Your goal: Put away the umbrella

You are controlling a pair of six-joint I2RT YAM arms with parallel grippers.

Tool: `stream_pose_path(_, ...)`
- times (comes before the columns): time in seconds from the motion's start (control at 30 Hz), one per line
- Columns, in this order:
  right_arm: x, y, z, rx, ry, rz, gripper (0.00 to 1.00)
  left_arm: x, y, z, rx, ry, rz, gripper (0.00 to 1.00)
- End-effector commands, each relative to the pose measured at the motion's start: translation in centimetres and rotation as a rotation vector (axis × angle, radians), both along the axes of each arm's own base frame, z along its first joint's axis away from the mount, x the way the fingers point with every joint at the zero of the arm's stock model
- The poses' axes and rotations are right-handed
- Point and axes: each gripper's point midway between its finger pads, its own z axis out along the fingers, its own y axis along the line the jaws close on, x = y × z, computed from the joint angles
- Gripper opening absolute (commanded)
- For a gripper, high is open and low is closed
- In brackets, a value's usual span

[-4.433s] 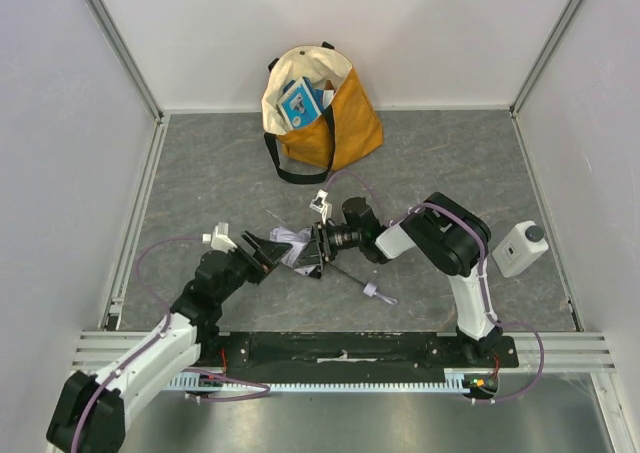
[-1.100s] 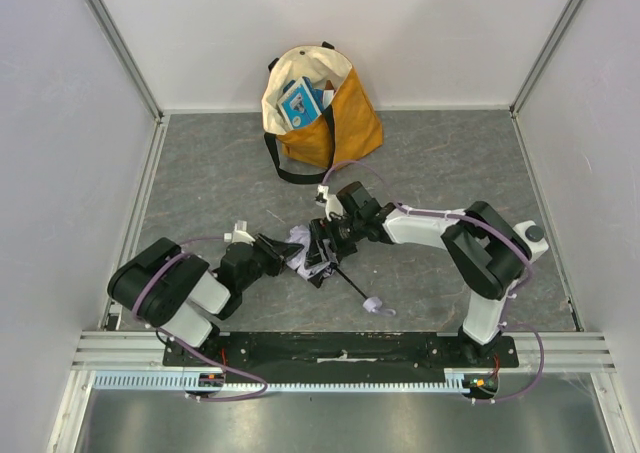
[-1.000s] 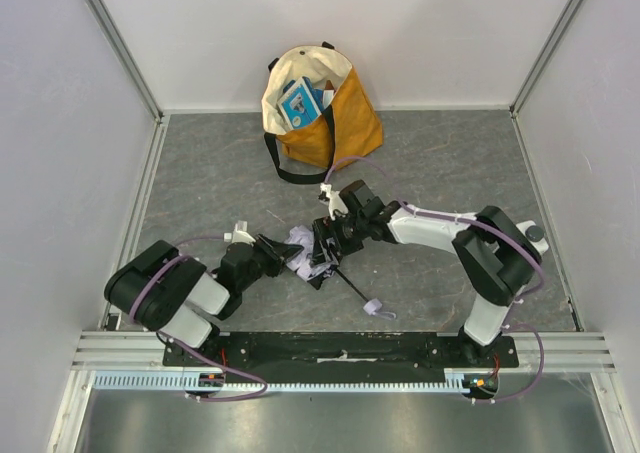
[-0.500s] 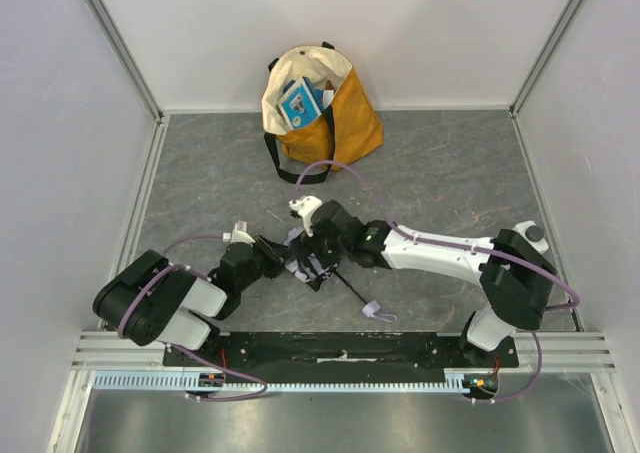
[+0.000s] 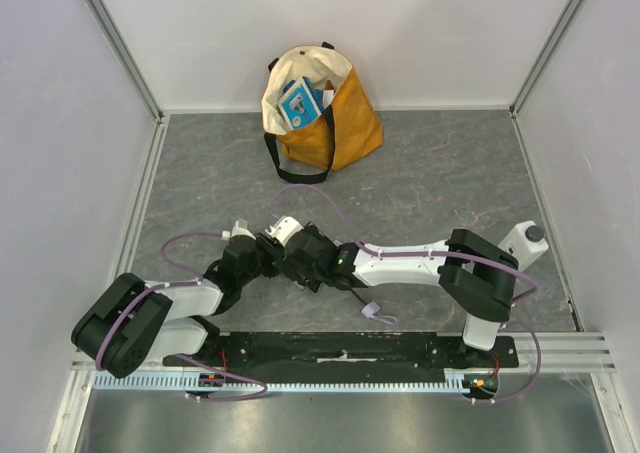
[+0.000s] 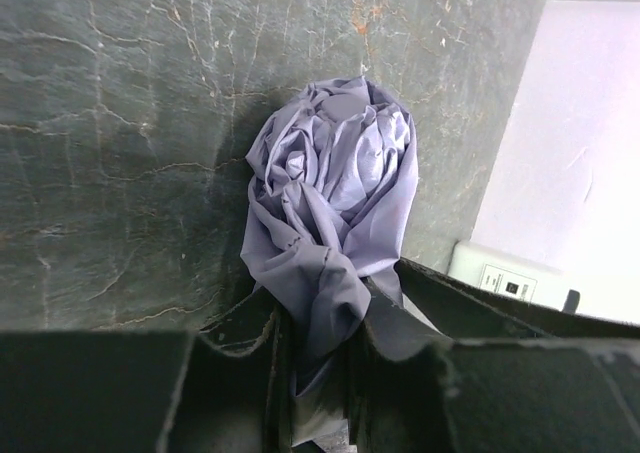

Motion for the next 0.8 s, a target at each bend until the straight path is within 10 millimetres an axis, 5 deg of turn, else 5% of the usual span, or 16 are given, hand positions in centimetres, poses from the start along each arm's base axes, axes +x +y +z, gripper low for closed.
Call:
stream_pose_path(0.0,1.1,0.0,0.0,-0.026,-0.147,-0.040,0.86,-2.3,1.3,-3.6,0.118,0.201,0.009,0.02)
stream_pose_path(0.2,1.2,0.6,-1.1,-0.043,-0.217,-0.065,0.75,-3.2,0.8,-3.9,0.119,0.310,0.014,0.02)
stream_pose_path(0.57,1.5,-1.9,-5.3,-0.150,-0.241,-0.105,0.68,-5.0,0.0,-3.5,0.074,0.436,-0.014,0.02)
stream_pose_path(0.77,0.1,-3.1,-8.5,-0.157,-0.135,-0.082,0.48,-5.1,0.2,-2.8,0.065,0.432,-0.005,0.02)
